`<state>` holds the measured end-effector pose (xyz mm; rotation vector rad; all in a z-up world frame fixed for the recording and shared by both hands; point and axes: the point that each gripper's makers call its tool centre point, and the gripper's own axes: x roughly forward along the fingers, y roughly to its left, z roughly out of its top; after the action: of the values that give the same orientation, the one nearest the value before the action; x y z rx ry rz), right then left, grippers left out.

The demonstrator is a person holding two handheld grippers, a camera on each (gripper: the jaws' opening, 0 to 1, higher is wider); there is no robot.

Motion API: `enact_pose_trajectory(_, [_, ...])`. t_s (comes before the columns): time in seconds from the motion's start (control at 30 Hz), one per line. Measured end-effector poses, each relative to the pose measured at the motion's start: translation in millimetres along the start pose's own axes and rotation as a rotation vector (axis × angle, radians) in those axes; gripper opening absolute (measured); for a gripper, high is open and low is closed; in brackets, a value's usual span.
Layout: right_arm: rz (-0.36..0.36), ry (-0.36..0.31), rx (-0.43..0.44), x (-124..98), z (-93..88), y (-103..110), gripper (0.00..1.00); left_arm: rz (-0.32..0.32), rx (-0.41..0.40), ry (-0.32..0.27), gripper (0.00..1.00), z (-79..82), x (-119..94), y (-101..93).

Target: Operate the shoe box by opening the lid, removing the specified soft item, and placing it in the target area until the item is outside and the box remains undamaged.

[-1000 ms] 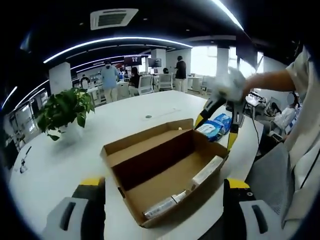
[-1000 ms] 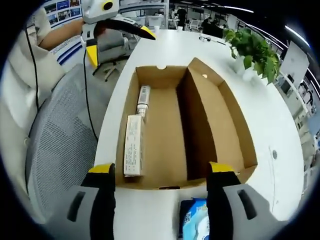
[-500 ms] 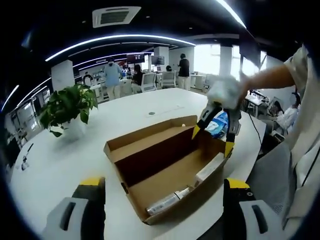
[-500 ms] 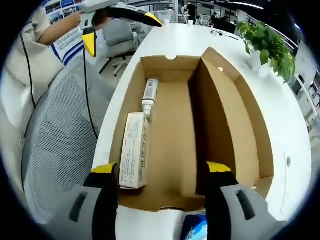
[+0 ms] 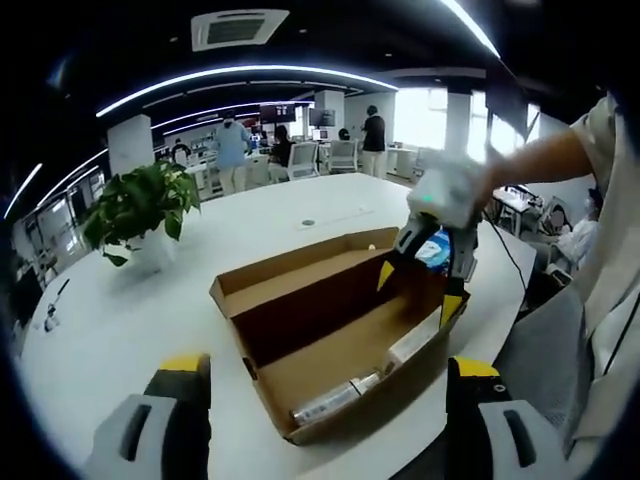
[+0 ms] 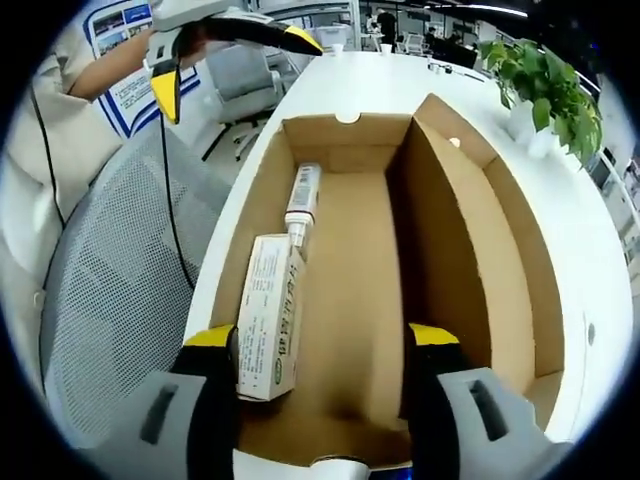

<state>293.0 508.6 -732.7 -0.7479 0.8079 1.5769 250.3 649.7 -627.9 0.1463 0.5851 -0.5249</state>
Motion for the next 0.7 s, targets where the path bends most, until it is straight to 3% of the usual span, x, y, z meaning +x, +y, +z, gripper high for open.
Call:
enact_pose_trajectory(0.17, [0.013, -0.005, -0.002, -3, -0.6, 1, 0.6, 0.007, 0.002, 0.008, 1.0, -1.5, -2, -0.2])
enact_pose_trajectory(0.37, [0.057, 0.01, 0.023, 2, -5.6, 7, 0.61, 0.01, -0.001, 0.011, 1.0, -2.1, -2, -0.7])
enact_pose_trajectory(0.7, [0.011, -0.01, 0.019, 2, -0.7, -5, 0.67, 0.01, 0.002, 0.02, 1.0, -2.3, -2, -2.4])
